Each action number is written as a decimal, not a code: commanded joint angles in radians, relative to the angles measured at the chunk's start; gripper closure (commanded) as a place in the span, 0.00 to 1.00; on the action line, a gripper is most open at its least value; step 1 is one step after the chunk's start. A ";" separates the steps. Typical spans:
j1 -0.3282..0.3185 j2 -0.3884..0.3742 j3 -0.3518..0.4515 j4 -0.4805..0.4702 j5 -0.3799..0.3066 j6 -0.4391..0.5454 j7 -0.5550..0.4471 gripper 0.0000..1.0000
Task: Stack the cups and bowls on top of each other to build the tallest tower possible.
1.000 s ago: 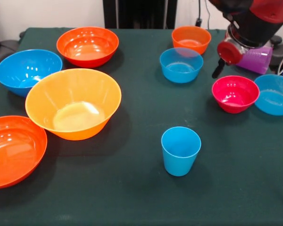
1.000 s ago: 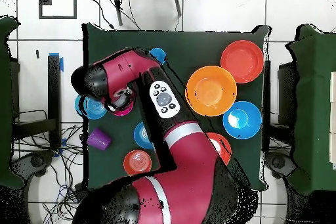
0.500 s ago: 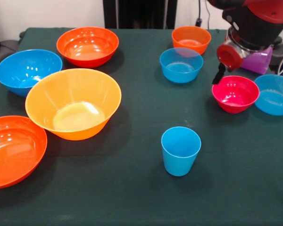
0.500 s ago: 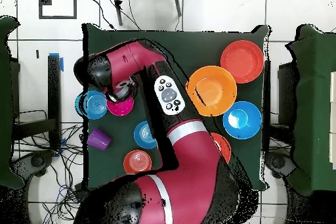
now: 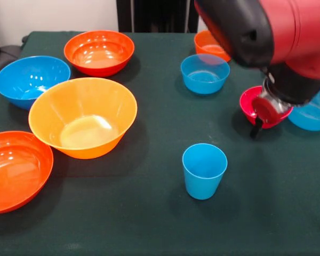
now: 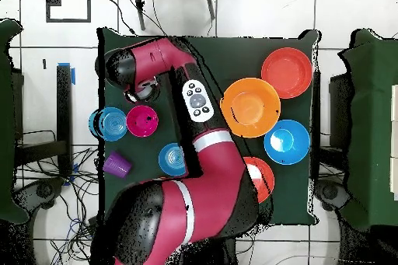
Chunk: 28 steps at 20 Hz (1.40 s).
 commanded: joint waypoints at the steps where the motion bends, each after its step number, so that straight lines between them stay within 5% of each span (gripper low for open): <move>1: 0.035 0.120 -0.019 -0.137 -0.034 0.041 -0.052 0.00; 14: -0.021 -0.003 -0.063 0.079 -0.009 0.010 -0.083 0.00; 21: -0.023 0.029 0.005 -0.028 0.028 0.023 -0.109 0.00; 24: 0.011 0.045 0.018 -0.146 0.021 0.145 -0.159 0.00; 28: 0.016 0.038 0.020 -0.148 0.041 0.171 -0.156 0.00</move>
